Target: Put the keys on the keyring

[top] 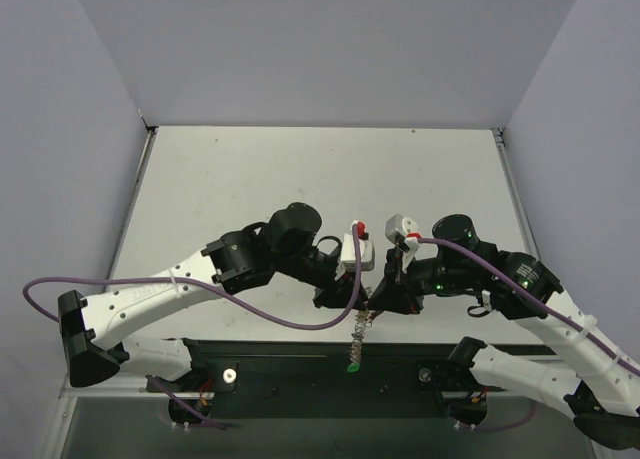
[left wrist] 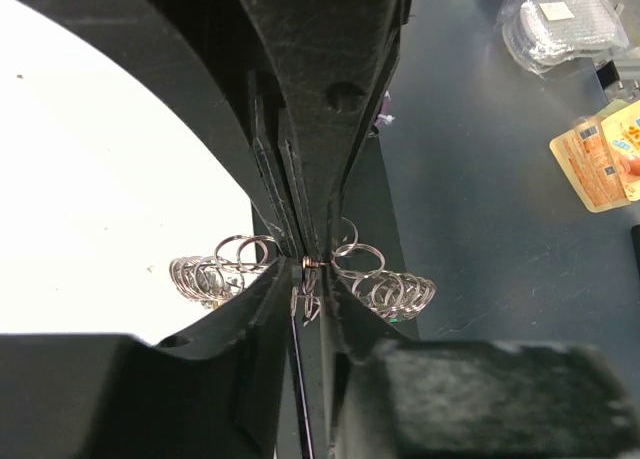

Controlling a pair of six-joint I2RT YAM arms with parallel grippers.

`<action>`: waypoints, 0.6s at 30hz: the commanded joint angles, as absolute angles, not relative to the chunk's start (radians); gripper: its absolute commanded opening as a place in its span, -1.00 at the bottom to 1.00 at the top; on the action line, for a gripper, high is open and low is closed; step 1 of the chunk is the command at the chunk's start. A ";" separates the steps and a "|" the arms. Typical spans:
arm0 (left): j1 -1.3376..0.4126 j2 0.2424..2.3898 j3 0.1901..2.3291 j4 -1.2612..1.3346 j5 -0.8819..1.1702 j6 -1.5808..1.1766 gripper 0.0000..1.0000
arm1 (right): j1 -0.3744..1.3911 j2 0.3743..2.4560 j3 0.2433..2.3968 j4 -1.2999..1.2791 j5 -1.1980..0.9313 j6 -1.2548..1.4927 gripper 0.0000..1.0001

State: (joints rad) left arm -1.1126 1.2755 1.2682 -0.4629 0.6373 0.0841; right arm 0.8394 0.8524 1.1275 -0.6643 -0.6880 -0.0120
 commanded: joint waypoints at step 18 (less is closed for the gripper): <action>-1.111 1.258 1.212 -0.307 0.646 0.032 -1.00 | 0.845 0.789 1.141 -0.552 -0.628 -0.008 -0.82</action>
